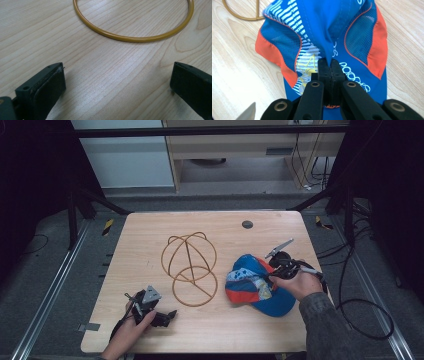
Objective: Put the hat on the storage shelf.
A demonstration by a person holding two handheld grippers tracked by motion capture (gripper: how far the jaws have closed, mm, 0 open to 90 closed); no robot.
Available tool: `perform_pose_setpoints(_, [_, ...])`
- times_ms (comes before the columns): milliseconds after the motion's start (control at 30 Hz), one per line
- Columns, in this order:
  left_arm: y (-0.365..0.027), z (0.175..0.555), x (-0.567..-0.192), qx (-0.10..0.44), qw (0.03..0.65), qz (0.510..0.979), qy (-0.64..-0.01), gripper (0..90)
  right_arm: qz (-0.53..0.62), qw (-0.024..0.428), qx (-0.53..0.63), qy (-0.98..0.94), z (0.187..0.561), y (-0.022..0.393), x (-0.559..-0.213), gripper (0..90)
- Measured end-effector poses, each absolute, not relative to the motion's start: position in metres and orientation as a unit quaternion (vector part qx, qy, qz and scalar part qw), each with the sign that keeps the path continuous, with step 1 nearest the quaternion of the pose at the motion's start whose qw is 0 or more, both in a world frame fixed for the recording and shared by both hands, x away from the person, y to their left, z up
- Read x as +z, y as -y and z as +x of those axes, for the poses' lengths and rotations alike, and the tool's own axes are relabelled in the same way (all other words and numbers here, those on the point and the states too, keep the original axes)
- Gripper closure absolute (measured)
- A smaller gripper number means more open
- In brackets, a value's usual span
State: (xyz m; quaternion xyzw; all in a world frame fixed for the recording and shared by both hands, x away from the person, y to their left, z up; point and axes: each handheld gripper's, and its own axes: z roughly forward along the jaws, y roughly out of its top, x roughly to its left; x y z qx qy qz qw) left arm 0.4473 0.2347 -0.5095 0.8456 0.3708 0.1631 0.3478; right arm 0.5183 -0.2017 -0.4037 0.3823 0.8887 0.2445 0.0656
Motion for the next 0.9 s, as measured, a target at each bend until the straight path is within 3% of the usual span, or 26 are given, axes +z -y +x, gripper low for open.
perform_pose_setpoints(900, [-0.235, 0.448, -0.51, 0.162, 0.35, 0.845, -0.37, 0.0, 0.347, 0.11, 0.309, -0.878, 0.506, 0.204, -0.313, 90.0])
